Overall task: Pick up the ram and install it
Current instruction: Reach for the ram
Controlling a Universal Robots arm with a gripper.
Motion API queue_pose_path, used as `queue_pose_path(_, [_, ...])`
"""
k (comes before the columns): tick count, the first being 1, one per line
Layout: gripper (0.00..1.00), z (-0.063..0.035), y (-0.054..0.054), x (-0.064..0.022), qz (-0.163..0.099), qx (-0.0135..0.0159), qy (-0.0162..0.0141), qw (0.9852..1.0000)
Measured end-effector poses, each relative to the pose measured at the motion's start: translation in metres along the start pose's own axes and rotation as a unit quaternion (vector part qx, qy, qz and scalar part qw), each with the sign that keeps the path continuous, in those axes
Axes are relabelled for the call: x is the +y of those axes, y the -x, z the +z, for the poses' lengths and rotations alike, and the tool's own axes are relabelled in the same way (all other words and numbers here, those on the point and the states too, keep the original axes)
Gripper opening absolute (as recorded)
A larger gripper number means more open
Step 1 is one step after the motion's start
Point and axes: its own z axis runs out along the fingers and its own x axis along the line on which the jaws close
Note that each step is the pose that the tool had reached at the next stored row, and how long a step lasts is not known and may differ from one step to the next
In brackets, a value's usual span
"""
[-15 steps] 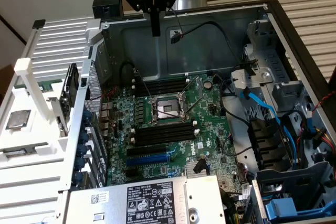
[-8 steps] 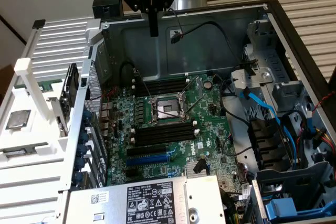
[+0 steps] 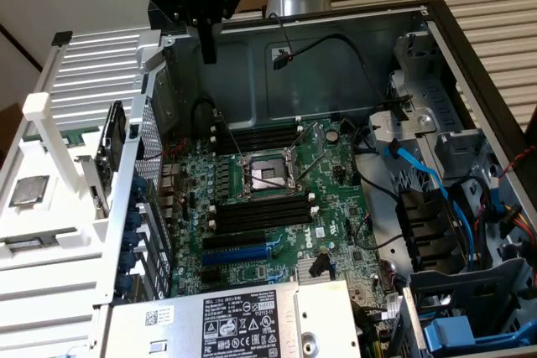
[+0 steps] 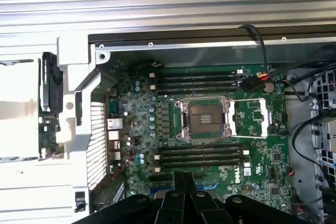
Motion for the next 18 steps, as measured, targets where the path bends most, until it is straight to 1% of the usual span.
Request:
queue_pose_path(2, [0.1, -0.0003, -0.009, -0.0009, 0.0, -0.0002, 0.0, 1.0])
queue_pose_path(3, [0.1, -0.0005, -0.018, -0.0018, 0.0, -0.0002, 0.0, 1.0])
queue_pose_path(5, [0.1, -0.0008, -0.027, -0.0026, 0.0, -0.0002, 0.0, 1.0])
queue_pose_path(6, [0.1, -0.001, -0.036, -0.0032, -0.001, -0.0002, 0.0, 1.0])
queue_pose_path(10, [0.1, -0.0014, -0.053, -0.0043, -0.002, 0.0004, -0.0005, 1.0])
queue_pose_path(14, [0.1, -0.0022, -0.089, -0.0069, -0.003, 0.0005, -0.0008, 1.0])
queue_pose_path(16, [0.1, -0.0022, -0.098, -0.0076, -0.003, 0.0005, -0.0008, 1.0])
queue_pose_path(17, [0.1, -0.0022, -0.107, -0.0082, -0.003, 0.0005, -0.0008, 1.0])
queue_pose_path(18, [0.1, -0.0023, -0.111, -0.0085, -0.004, 0.0005, -0.0008, 1.0])
